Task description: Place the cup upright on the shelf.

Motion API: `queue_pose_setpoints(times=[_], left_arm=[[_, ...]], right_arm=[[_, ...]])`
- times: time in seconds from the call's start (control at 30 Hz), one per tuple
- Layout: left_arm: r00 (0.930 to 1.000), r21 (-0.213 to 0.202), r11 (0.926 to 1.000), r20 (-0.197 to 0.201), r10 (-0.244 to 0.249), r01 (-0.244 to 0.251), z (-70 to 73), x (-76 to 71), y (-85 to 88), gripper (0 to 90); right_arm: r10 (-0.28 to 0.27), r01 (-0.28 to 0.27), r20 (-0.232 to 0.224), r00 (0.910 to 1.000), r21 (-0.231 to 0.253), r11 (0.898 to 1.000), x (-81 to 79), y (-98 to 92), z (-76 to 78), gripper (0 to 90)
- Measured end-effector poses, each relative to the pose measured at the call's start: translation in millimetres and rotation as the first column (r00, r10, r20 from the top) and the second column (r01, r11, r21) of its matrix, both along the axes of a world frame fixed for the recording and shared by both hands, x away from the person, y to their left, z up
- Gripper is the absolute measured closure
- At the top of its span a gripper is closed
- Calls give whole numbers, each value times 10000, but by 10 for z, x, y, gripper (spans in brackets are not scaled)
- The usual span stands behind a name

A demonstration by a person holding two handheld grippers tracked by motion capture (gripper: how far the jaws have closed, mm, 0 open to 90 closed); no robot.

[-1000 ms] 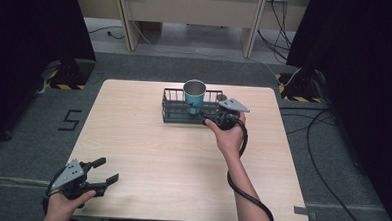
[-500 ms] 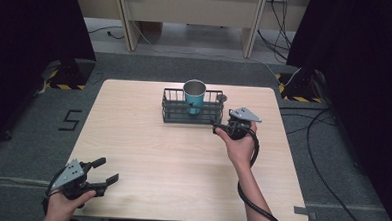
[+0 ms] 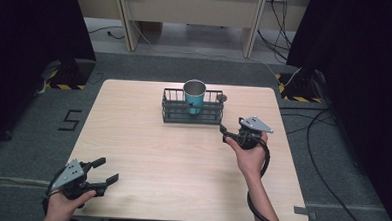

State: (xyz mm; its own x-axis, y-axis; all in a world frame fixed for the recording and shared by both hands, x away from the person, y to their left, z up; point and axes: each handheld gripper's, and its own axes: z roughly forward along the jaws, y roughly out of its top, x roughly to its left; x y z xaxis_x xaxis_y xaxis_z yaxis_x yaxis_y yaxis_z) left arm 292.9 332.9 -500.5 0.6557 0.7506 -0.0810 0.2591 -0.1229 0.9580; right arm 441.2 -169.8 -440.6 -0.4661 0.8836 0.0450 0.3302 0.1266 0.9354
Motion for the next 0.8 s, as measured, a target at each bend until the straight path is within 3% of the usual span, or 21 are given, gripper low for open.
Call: queue_pose_setpoints(times=[0.8], left_arm=[[10000, 37, 10000, 6, 69, -69, 1, -2, 1, 183]], right_arm=[[-586, 588, -122, 9982, 164, 9981, -567, -438, -269, 202]])
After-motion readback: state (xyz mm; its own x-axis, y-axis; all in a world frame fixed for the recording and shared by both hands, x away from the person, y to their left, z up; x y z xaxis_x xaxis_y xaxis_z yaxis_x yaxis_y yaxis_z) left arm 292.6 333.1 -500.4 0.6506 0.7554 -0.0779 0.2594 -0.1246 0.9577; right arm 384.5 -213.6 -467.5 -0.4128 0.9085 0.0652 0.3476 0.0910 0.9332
